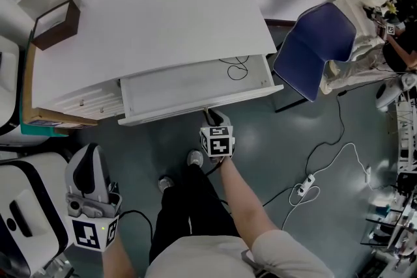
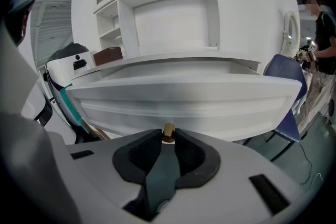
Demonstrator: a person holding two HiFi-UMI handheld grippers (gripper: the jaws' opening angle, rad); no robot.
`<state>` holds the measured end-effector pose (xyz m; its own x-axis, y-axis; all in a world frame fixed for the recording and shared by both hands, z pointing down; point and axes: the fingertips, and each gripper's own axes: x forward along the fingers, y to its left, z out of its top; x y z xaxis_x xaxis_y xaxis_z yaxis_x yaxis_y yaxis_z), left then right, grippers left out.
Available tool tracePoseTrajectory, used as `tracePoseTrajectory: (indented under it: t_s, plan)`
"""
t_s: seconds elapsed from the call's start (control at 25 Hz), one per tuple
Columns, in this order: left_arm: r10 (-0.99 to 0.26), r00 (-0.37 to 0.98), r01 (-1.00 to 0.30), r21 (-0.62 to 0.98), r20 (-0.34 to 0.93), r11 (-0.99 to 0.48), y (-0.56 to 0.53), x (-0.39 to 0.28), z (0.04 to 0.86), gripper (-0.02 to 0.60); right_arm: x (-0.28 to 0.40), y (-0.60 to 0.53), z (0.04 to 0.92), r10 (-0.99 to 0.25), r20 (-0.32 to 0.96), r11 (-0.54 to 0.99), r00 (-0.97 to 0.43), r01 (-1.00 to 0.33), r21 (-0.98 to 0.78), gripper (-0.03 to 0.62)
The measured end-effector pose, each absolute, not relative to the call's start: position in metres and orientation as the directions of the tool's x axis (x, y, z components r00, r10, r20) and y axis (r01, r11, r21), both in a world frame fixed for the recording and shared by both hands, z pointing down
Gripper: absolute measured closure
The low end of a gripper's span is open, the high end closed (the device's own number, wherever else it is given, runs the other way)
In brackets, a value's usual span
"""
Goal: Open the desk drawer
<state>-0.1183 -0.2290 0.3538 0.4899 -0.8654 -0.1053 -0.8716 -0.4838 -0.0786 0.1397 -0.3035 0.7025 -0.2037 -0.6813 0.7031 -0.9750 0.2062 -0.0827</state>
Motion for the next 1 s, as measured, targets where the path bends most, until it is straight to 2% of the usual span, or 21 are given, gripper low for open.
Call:
tracePoseTrajectory:
  t_s: [1.0]
  plan:
    - [-0.825, 0.552, -0.834, -0.086, -0.118, -0.546, -0.225, -0.118, 0.345, 0.575, 0.142, -0.278, 0.694, -0.691, 0.701, 0.182, -0.177, -0.981, -0.069, 0.510]
